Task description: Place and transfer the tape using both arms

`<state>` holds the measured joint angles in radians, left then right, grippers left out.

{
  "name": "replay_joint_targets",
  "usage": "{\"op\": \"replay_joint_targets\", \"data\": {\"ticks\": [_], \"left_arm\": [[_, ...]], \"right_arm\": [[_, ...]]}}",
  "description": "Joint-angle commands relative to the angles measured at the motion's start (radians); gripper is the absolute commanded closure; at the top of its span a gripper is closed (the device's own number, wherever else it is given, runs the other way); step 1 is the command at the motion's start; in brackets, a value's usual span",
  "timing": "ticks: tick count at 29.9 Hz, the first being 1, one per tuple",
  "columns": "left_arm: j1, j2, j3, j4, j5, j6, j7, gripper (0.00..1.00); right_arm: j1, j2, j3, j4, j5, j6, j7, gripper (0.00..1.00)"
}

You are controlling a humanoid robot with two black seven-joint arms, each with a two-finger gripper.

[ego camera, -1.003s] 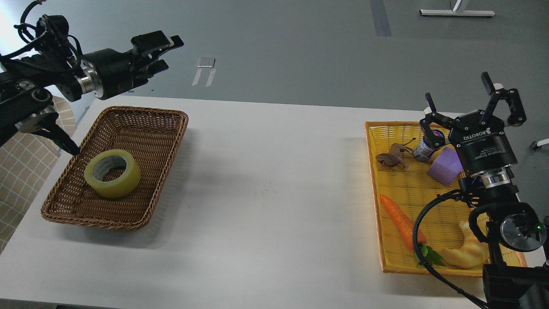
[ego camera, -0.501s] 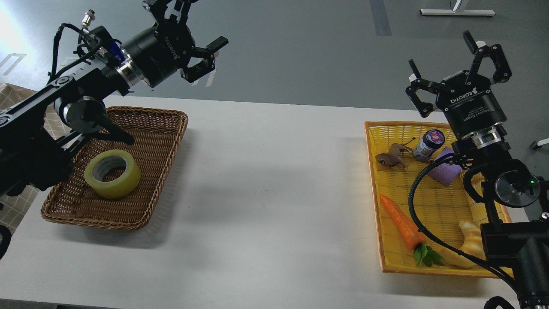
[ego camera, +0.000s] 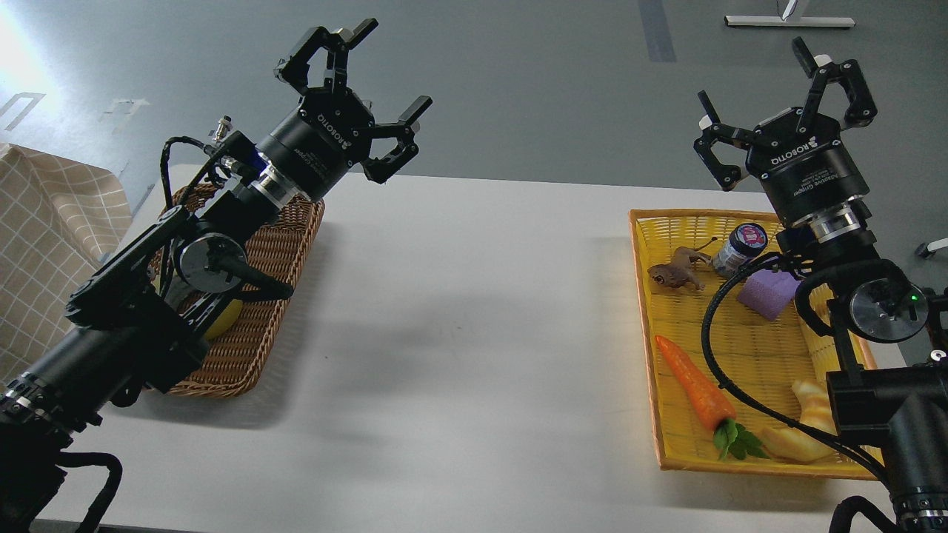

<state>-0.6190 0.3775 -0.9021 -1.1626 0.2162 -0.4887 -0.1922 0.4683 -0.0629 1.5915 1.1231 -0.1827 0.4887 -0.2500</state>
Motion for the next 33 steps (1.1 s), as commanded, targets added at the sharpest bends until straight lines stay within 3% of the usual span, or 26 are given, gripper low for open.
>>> {"op": "replay_joint_targets", "data": {"ticks": [1,13,33], "left_arm": [[0.009,-0.028,-0.014,0.001,0.000,0.000,0.000,0.02],[0.007,-0.074,-0.087,0.069,-0.003,0.000,0.004,0.02],[0.004,-0.104,-0.098,0.115,-0.001,0.000,0.008,0.02]], "right_arm": [[0.032,0.000,-0.036,-0.034,-0.003,0.000,0.000,0.00],[0.164,-0.006,-0.166,-0.144,-0.041,0.000,0.000,0.00],[0.139,0.025,-0.160,-0.135,-0.035,0.000,0.011,0.00]]}}
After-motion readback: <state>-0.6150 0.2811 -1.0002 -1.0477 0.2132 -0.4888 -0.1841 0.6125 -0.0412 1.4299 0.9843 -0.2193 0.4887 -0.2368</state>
